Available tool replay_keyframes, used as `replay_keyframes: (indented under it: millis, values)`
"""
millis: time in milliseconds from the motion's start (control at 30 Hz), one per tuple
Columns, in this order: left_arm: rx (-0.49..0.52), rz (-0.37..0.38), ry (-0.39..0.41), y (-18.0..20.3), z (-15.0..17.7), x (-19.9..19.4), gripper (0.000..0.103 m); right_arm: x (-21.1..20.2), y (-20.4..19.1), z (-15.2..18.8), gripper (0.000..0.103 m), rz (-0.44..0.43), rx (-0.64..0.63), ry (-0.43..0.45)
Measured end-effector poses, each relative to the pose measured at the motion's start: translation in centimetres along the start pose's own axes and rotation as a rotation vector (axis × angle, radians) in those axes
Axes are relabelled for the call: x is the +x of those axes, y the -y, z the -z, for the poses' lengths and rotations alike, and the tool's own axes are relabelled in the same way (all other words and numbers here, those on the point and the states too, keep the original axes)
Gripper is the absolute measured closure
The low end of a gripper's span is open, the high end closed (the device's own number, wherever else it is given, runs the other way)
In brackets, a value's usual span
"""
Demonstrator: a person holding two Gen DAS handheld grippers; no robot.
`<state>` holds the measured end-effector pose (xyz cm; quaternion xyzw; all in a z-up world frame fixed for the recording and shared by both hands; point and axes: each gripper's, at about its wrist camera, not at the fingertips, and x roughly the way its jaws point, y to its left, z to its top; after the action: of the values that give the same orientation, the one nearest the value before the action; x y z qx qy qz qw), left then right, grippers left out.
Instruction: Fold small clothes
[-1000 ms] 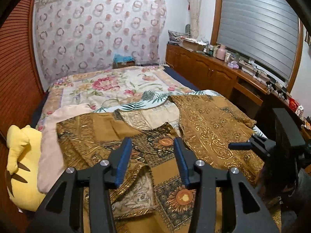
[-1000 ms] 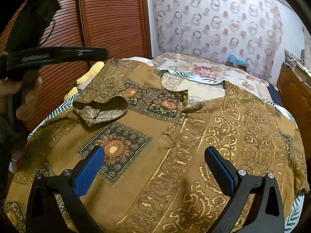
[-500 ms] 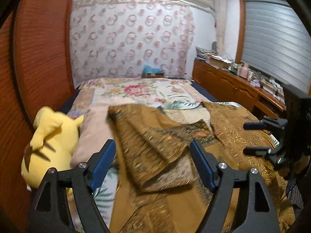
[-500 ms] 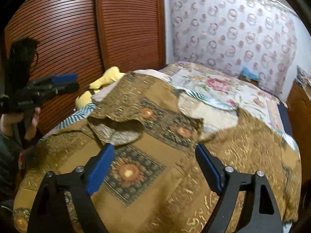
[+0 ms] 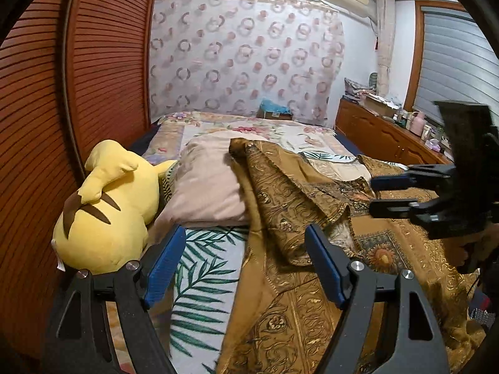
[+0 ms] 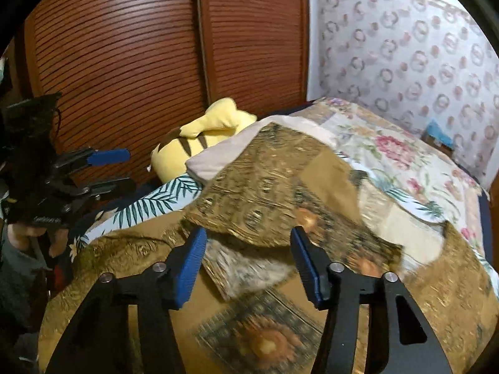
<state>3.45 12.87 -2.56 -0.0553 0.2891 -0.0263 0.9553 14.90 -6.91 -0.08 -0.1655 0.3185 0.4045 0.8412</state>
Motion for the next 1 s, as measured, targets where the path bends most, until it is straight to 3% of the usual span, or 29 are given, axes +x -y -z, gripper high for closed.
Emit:
replay_keyframes:
  millis: [267, 433, 733, 1000]
  values:
    - [-0.003, 0.006, -0.014, -0.3, 0.8, 0.2, 0.024, 6.4, -0.3, -1.7, 0.068, -0.012, -0.017, -0.106]
    - [-0.004, 0.016, -0.024, 0.0, 1.1, 0.5, 0.024, 8.1, -0.2, -2.5, 0.099, -0.015, -0.051, -0.155]
    - [-0.002, 0.027, -0.039, 0.4, 1.5, 0.7, 0.024, 4.9, 2.5, -4.2, 0.102, 0.09, -0.058, -0.079]
    - [0.012, 0.04, -0.047, 1.0, 1.7, 1.0, 0.024, 5.1, 6.6, -5.8, 0.102, 0.274, -0.01, -0.078]
